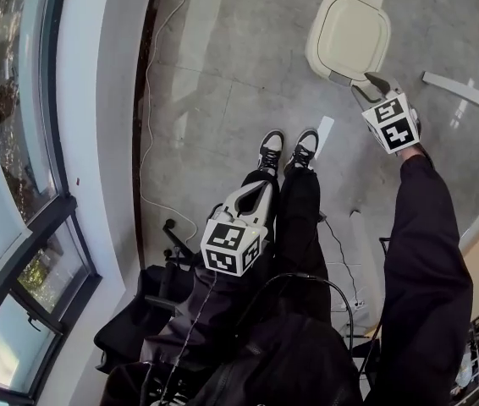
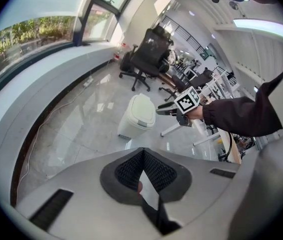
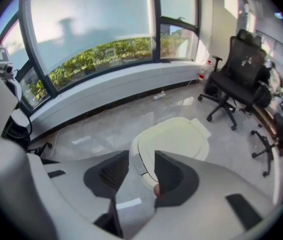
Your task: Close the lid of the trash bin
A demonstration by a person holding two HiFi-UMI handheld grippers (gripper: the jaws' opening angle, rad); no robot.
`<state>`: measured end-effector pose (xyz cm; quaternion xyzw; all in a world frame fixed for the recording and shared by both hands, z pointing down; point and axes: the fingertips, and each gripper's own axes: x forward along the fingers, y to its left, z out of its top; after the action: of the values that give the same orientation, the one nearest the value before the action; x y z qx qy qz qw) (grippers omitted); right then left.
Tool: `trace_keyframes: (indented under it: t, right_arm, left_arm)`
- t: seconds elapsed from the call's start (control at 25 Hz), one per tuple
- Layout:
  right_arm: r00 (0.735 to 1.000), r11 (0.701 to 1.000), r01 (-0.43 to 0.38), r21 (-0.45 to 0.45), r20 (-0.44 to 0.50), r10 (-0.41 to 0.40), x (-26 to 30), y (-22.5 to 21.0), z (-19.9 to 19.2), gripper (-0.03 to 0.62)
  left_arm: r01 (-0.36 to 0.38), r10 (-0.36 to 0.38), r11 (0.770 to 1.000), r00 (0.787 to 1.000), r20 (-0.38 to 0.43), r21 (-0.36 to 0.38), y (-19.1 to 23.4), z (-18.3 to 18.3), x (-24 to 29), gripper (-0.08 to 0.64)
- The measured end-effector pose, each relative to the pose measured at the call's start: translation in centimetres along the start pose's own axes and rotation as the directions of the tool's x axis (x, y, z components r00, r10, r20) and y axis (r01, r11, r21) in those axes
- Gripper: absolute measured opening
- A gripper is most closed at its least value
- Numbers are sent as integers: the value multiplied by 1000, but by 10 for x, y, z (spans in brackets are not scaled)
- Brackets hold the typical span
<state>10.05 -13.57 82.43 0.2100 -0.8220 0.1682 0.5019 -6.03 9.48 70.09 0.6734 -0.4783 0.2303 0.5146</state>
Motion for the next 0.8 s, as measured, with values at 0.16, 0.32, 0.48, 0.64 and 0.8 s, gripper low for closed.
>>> trace_keyframes:
  t: [0.16, 0.32, 0.48, 0.64, 0.8]
  right_arm:
    - [982, 980, 67, 185, 161, -98, -79, 4, 30, 130]
    - [939, 951, 134, 279, 271, -212, -164, 16, 59, 69]
    - [886, 912, 187, 366, 337, -317, -259, 41, 78, 8]
    - [808, 879, 221, 422, 425, -408, -350, 60, 109, 6]
    - [729, 857, 242, 455, 497, -470, -431, 79, 134, 6]
  left_arm:
    - [29, -36, 996, 996, 80, 79, -26, 44, -18, 2]
    - [44, -68, 987, 985, 156, 157, -57, 92, -45, 2]
    - [55, -105, 974, 968, 227, 219, -102, 131, -92, 2]
    - [81, -179, 949, 933, 313, 303, -148, 181, -135, 2]
    - [80, -235, 923, 891, 387, 376, -194, 216, -182, 2]
